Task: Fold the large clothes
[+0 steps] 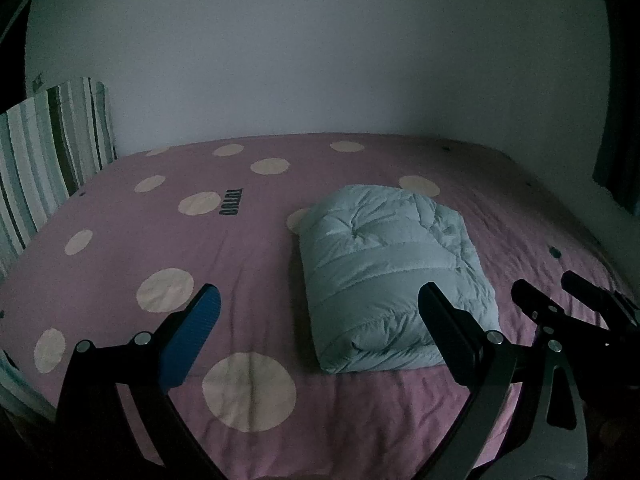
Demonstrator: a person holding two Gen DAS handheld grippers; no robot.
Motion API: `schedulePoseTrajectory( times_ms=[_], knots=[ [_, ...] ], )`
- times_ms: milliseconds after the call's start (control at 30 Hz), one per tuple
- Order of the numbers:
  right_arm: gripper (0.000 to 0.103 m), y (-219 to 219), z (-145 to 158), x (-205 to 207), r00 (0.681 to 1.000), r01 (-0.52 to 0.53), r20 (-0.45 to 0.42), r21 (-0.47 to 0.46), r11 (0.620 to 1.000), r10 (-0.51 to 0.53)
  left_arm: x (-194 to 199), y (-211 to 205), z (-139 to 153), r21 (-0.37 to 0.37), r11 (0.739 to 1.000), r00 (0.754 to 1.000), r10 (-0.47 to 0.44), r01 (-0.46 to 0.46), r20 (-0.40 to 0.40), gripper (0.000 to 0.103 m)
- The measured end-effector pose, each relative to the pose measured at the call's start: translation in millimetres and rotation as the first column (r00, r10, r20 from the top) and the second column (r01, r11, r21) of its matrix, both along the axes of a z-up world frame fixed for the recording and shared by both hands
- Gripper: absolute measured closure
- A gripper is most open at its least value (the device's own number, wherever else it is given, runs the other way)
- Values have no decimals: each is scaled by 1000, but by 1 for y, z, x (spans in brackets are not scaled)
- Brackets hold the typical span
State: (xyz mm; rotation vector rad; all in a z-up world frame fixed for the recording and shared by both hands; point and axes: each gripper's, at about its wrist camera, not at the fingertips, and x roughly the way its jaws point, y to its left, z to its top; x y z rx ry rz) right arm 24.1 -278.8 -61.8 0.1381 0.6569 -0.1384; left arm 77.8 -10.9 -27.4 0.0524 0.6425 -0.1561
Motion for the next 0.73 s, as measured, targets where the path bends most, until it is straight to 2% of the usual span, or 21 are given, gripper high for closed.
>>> schedulePoseTrajectory(
  times_ms=[200, 367, 500, 733],
  knots=[
    [26, -1, -5, 2, 1000, -2, -10, 4, 1000, 2, 5, -4, -9, 26, 999, 999, 30, -29, -37, 2],
    [26, -2, -9, 4, 1000, -5, -19, 9, 1000, 5, 11, -3, -21, 5, 1000, 995, 15, -15, -99, 2],
    [26, -5, -10, 6, 1000, 3, -19, 14, 1000, -2, 12, -6, -23, 42, 998, 997, 39, -36, -69, 2],
    [26, -21, -14, 12, 999, 33, -20, 24, 999, -32, 23, -2, -32, 73, 997, 995, 45, -39, -88, 2]
  ],
)
